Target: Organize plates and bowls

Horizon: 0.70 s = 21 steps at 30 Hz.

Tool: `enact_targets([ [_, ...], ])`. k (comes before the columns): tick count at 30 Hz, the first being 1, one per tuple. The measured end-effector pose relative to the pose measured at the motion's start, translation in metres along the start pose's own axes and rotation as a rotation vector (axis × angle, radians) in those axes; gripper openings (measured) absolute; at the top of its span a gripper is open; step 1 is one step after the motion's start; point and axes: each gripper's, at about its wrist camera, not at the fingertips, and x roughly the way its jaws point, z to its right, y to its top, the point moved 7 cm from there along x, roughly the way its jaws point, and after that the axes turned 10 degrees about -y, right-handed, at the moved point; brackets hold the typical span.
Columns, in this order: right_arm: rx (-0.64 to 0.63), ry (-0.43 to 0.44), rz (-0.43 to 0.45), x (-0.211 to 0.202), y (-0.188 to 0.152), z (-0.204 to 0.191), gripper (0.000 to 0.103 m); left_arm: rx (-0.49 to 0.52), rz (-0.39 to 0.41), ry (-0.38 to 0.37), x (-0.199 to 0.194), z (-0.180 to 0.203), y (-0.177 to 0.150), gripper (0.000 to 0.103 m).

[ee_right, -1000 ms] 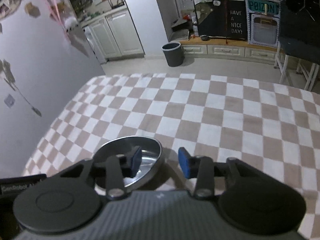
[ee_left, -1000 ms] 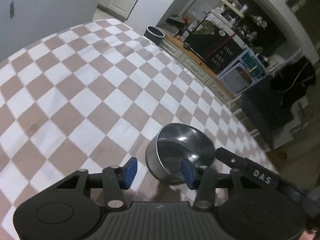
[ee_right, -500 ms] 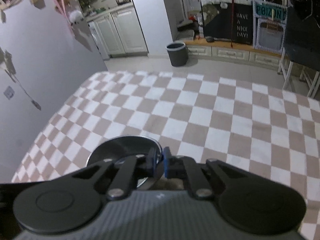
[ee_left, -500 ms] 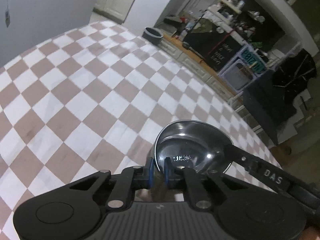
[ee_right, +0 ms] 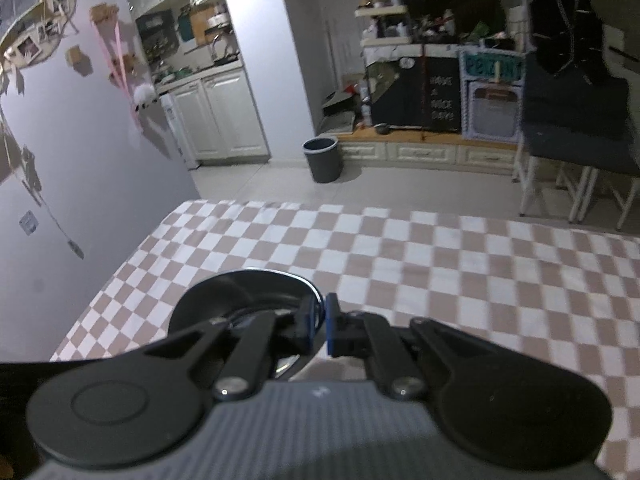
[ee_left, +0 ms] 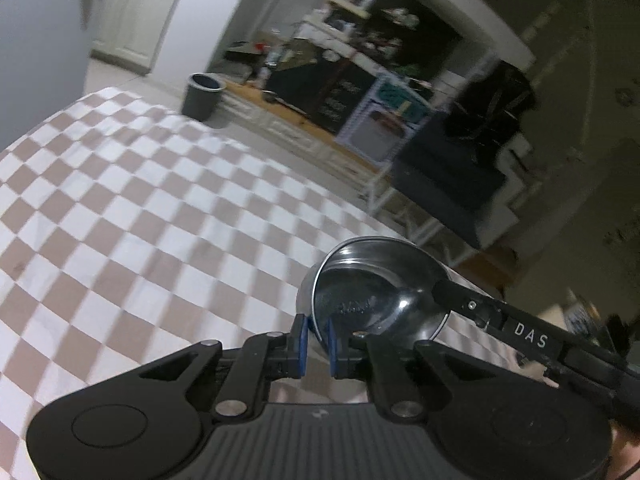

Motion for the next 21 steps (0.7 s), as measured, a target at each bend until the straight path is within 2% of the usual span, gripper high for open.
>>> enact_targets([
  [13, 0.128, -0.096, 0.064, -0.106, -0.045, 0.095, 0.006, 0.152, -0.084, -0.178, -0.002, 0.100, -0.067, 0.011],
  [21, 0.198, -0.145, 0.065, -0.143, -0.087, 0.149, 0.008, 0.222, -0.199, -0.204, 0.024, 0.136, -0.127, 0.011],
])
